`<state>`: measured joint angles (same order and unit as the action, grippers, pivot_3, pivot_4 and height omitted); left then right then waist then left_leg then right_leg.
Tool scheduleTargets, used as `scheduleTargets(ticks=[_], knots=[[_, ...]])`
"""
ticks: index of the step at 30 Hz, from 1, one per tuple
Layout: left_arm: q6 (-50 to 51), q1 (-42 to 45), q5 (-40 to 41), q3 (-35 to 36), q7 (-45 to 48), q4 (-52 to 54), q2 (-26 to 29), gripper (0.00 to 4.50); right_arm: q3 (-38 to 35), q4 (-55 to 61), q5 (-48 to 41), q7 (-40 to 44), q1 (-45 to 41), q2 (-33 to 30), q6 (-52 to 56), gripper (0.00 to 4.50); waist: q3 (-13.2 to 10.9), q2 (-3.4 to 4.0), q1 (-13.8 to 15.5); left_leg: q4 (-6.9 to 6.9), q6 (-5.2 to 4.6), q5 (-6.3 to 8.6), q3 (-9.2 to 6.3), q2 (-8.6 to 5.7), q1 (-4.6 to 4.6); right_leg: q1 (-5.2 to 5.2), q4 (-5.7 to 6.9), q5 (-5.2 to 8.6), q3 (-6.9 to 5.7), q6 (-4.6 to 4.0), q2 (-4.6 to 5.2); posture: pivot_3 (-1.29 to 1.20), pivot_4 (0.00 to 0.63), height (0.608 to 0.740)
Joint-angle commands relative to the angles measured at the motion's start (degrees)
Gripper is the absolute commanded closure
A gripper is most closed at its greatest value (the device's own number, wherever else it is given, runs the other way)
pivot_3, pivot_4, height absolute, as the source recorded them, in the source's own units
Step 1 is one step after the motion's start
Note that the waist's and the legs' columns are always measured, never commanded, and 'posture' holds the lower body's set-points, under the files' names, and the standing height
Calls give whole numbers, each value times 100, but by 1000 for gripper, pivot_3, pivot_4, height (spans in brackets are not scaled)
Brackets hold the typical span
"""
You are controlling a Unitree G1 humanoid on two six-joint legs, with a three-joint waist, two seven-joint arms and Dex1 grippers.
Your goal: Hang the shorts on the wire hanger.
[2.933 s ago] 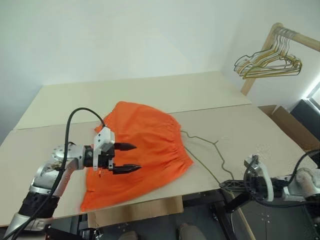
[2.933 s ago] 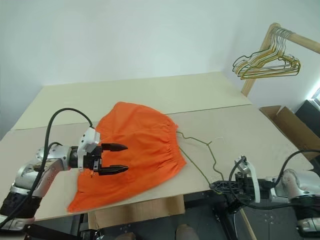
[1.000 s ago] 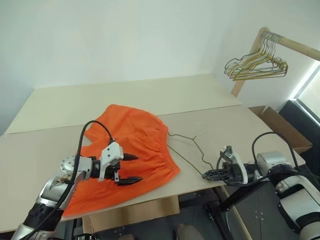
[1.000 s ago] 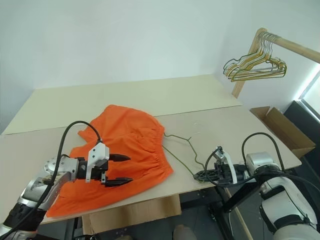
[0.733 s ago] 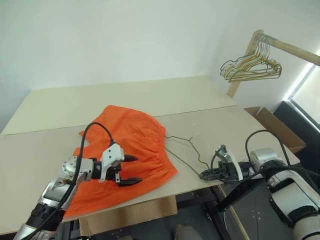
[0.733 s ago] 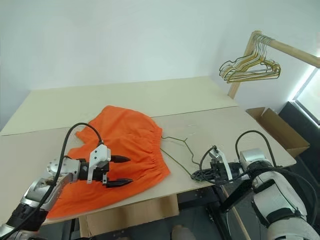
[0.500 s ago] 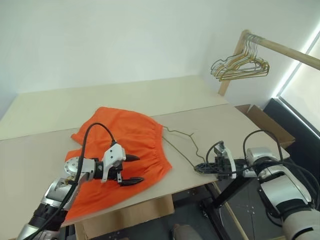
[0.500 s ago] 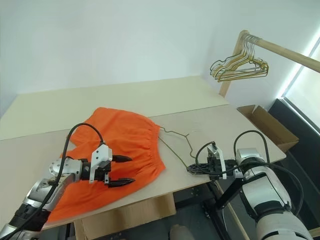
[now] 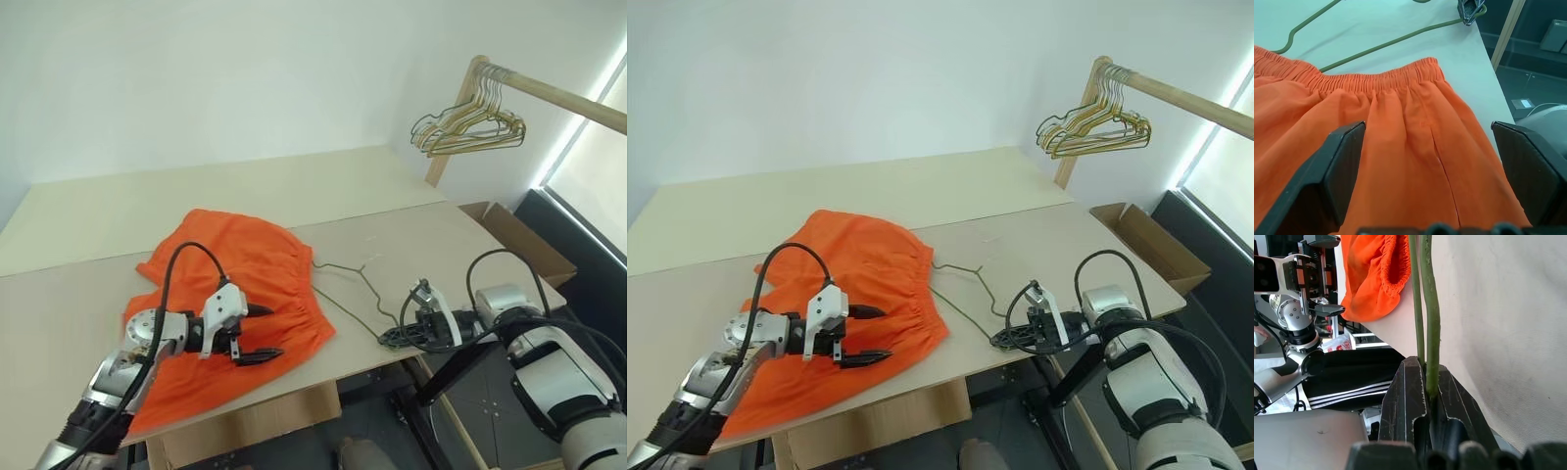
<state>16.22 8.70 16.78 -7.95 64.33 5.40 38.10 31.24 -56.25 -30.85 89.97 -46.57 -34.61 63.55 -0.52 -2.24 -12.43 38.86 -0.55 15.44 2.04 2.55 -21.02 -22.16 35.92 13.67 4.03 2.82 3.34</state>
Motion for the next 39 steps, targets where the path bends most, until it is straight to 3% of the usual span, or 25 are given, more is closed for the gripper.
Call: scheduleTargets(ticks=[1, 5, 7, 12, 15, 23, 34, 39], knots=[[-156, 131, -62, -13, -33, 1, -34, 29, -165, -58, -30, 253, -653, 121, -226, 4500, -2, 3, -16, 0, 0, 0, 2, 0, 1, -1, 0, 0, 2, 0, -1, -58, 0, 740], [-173, 67, -81, 11, -63, 32, -45, 29, -125, -405, 160, 253, -980, 185, 172, 4500, -17, 27, -54, 0, 0, 0, 2, -3, 1, -5, 5, -1, 10, -1, -2, -49, 0, 740], [-176, 30, -78, 23, -84, 49, -39, 29, -101, -532, 163, 253, -1089, 182, 476, 4500, -39, 72, -47, 4, 0, 0, 2, -5, -3, -9, 8, 0, 11, 0, 0, -46, 0, 740], [-193, -93, -73, 13, -134, 128, -48, 29, 485, 226, -128, 253, -1092, -284, 747, 4500, -48, 111, 294, -6, -14, 13, -23, -10, -26, -41, 26, 34, -12, 9, -2, -45, 0, 740], [-178, -111, -45, 4, -132, 146, -67, 29, 831, 685, -386, 253, -1046, -517, 961, 4500, -50, 124, 471, 9, -13, 12, -23, -20, -103, -111, 41, 34, -14, 7, 10, -50, 0, 740], [-215, -19, -95, -45, -130, 43, -151, 29, 1086, 566, -364, 253, -957, -360, 945, 4500, -50, 128, 671, 14, -13, 12, -10, -36, -101, -106, 38, 35, -12, 7, 23, -56, 0, 740], [-265, -11, -160, -80, -168, 15, -193, 29, -737, -1116, 209, -33, -1194, 354, 86, 4500, -49, 129, 672, 15, -12, 11, 23, -38, -101, -104, 36, 35, -12, 7, 21, -42, 0, 740], [-277, -46, -145, -2, -267, 41, -208, 29, -2117, -1443, 108, -1168, -1148, 521, -15, 4500, -49, 129, 682, 15, -12, 11, 22, -38, -99, -101, 37, 34, -12, 7, 21, -38, 0, 740]])
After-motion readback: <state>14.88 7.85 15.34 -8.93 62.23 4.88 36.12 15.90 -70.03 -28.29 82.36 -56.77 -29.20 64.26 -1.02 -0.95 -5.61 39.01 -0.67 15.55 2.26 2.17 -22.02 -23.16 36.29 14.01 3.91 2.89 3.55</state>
